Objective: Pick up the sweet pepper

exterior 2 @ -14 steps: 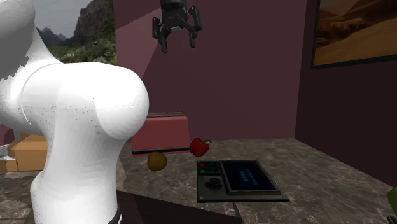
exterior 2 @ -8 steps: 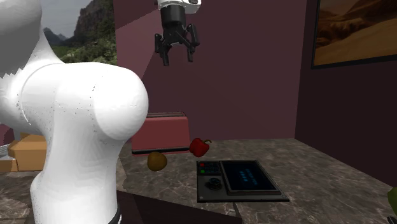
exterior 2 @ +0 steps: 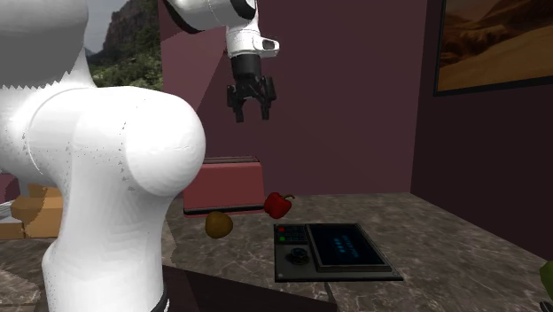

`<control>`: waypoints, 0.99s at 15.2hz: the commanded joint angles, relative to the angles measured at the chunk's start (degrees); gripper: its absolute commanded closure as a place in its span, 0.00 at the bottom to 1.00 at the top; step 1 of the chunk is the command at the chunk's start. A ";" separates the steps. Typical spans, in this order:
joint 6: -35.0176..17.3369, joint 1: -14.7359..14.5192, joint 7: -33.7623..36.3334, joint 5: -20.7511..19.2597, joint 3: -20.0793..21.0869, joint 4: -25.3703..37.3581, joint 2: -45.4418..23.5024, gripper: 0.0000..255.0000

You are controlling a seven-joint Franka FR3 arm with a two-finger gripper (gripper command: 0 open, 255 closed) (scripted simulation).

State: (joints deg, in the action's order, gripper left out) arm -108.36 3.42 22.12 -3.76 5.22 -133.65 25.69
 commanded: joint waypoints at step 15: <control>-19.82 2.76 27.17 -6.19 3.14 13.83 -33.24 0.00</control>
State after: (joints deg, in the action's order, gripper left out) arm -126.90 6.12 47.55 -9.37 8.53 -120.56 -5.54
